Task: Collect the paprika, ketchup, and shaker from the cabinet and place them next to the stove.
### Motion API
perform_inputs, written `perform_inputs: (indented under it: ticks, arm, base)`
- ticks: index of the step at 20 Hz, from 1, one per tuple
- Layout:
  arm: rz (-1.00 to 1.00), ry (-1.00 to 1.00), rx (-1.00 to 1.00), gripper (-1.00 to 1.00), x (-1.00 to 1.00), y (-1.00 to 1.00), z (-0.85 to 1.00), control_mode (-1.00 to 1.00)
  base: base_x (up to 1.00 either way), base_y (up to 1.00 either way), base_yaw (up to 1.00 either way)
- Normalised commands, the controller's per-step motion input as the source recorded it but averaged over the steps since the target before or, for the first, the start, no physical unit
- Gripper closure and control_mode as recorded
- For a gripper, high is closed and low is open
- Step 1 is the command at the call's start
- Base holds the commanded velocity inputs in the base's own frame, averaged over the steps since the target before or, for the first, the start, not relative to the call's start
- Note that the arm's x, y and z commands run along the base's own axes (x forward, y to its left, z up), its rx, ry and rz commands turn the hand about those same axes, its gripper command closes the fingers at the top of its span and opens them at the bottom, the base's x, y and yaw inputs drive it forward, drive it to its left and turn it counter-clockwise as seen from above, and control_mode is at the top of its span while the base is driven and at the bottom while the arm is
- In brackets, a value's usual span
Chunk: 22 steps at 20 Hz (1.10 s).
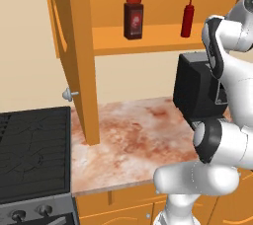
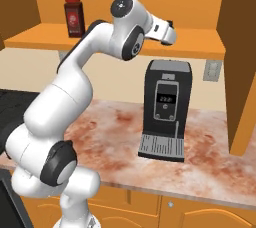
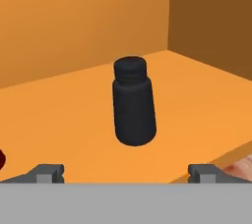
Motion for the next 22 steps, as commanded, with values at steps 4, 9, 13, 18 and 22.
perform_inputs:
  ticks: [4, 9, 13, 18, 22]
  arm:
    - [0.00, 0.00, 0.00, -1.00, 0.26, 0.00, 0.00, -1.00]
    - [0.00, 0.00, 0.00, -1.00, 0.03, -0.09, 0.00, -1.00]
    - [0.00, 0.00, 0.00, -1.00, 0.00, -0.08, 0.00, -1.00]
    - [0.00, 0.00, 0.00, -1.00, 0.03, -0.08, 0.00, -1.00]
    - [0.00, 0.00, 0.00, -1.00, 0.07, -0.09, 0.00, -1.00]
  base:
    - [0.00, 0.00, 0.00]
    - [0.00, 0.00, 0.00]
    - [0.00, 0.00, 0.00]
    - [0.00, 0.00, 0.00]
    - [0.00, 0.00, 0.00]
